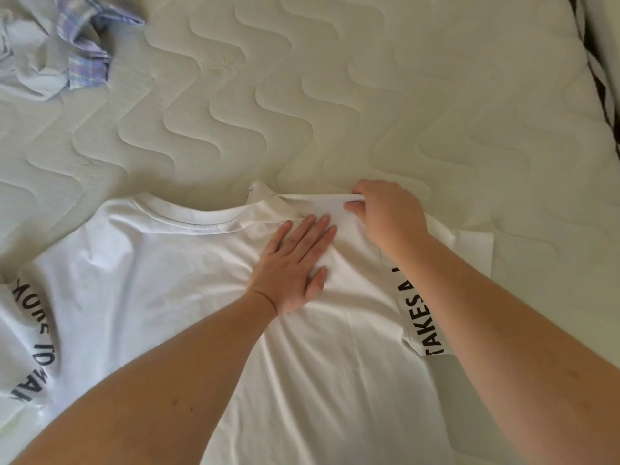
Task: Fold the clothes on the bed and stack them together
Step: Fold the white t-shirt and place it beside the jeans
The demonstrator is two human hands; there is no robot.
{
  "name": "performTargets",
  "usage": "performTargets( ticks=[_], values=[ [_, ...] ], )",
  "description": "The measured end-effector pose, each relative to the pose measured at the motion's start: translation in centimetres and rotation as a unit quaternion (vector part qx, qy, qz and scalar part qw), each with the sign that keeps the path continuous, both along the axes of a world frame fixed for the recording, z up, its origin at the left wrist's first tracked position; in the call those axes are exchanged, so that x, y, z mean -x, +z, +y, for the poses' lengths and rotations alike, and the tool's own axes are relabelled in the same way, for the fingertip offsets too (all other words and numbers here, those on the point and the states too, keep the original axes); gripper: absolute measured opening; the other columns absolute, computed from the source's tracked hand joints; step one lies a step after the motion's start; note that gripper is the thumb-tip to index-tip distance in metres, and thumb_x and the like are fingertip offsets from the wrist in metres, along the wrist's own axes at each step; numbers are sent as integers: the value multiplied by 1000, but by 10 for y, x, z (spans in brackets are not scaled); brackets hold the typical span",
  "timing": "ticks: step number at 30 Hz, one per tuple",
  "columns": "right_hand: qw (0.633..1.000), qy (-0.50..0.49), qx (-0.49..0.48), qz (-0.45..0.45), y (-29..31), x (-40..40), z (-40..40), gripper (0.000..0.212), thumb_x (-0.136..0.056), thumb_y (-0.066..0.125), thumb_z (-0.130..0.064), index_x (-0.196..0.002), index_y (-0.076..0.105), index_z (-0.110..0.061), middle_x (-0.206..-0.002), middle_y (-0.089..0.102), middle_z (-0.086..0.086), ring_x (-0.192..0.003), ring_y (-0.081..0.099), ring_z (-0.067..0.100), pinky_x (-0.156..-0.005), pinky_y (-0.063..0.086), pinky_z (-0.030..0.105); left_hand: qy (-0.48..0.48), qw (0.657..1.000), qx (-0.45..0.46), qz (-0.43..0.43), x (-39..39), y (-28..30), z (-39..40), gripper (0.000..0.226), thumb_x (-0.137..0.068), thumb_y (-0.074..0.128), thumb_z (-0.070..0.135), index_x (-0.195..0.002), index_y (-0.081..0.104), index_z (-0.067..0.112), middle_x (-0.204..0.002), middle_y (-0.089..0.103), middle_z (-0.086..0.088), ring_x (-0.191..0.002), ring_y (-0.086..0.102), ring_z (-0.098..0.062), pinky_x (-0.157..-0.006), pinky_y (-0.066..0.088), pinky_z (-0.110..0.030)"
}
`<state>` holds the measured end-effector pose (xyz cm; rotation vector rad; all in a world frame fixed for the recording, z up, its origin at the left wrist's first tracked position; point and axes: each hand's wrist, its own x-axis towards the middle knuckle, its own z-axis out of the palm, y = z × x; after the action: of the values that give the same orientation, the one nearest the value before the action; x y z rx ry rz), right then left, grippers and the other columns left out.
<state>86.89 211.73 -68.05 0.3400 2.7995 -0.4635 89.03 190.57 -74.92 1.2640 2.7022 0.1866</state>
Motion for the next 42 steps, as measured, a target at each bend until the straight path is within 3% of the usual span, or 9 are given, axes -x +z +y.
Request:
performTargets(
  ticks=[6, 13, 17, 20, 23, 28, 34, 38, 42],
  values=[
    [988, -137, -8, 68, -11, -18, 29, 29, -96, 57, -36, -107, 63, -10, -100, 62, 13, -95, 56, 36, -75, 37, 39, 5, 1000, -13, -15, -1, 0, -3, 65, -97, 30, 43, -156, 21, 19, -164, 15, -1, -151, 17, -17, -120, 21, -46],
    [982, -142, -106, 67, -13, -25, 13, 48, -100, 41, -50, -108, 65, -10, -104, 59, 15, -98, 51, 36, -84, 33, 44, 5, 1000, -5, -16, 0, 2, -1, 66, -96, 29, 43, -157, 22, 19, -164, 16, -1, -152, 13, -17, -122, 16, -43],
    [984, -44, 32, 168, 9, 8, -12, 31, -99, 49, -39, -109, 68, -16, -108, 64, 7, -102, 55, 32, -89, 35, 42, 5, 1000, 8, -16, 0, 4, 0, 65, -97, 29, 43, -157, 20, 19, -164, 15, -1, -152, 12, -17, -123, 12, -43],
    [983, 103, 135, 70, 15, 39, -49, 28, -98, 51, -36, -113, 66, -17, -110, 64, 2, -104, 56, 26, -90, 41, 40, 8, 1000, 1, -14, 1, 6, 1, 62, -94, 33, 42, -150, 37, 15, -156, 38, -5, -147, 25, -21, -121, 16, -43],
    [984, 160, 81, 1, 6, 56, -73, 32, -92, 57, -38, -112, 62, -14, -107, 60, 4, -102, 54, 25, -87, 42, 37, 9, 1000, 5, -22, 0, 5, 1, 59, -93, 34, 43, -143, 47, 14, -148, 49, -6, -142, 32, -24, -118, 21, -47],
    [974, 86, 206, -31, 0, 78, -66, 24, -92, 61, -32, -107, 73, -18, -98, 72, 2, -95, 63, 20, -80, 45, 29, 4, 1000, -5, -6, 1, 2, 1, 66, -94, 35, 42, -154, 22, 17, -160, 29, -3, -150, 18, -18, -122, 14, -43],
    [932, 154, 291, -151, 9, 116, -38, 24, -88, 70, -37, -108, 75, -27, -101, 74, -15, -92, 65, -3, -70, 38, -3, 4, 1000, -10, -4, 0, -1, 1, 68, -95, 35, 41, -157, 19, 18, -166, 11, -1, -152, 8, -16, -123, 11, -43],
    [919, 224, 261, -194, 23, 143, -34, 21, -92, 64, -38, -110, 73, -30, -98, 72, -19, -86, 63, -4, -78, 40, 8, 0, 1000, -5, -5, 0, -2, 0, 68, -96, 33, 41, -158, 17, 18, -166, 9, -1, -152, 7, -16, -123, 9, -43],
    [893, 288, 224, -263, 32, 166, -45, 15, -98, 56, -37, -98, 69, -31, -79, 64, -23, -72, 54, -6, -69, 38, 14, 1, 1000, -7, -6, 0, -2, 0, 69, -94, 34, 41, -157, 18, 18, -166, 10, 0, -152, 8, -16, -123, 8, -42]
  ],
)
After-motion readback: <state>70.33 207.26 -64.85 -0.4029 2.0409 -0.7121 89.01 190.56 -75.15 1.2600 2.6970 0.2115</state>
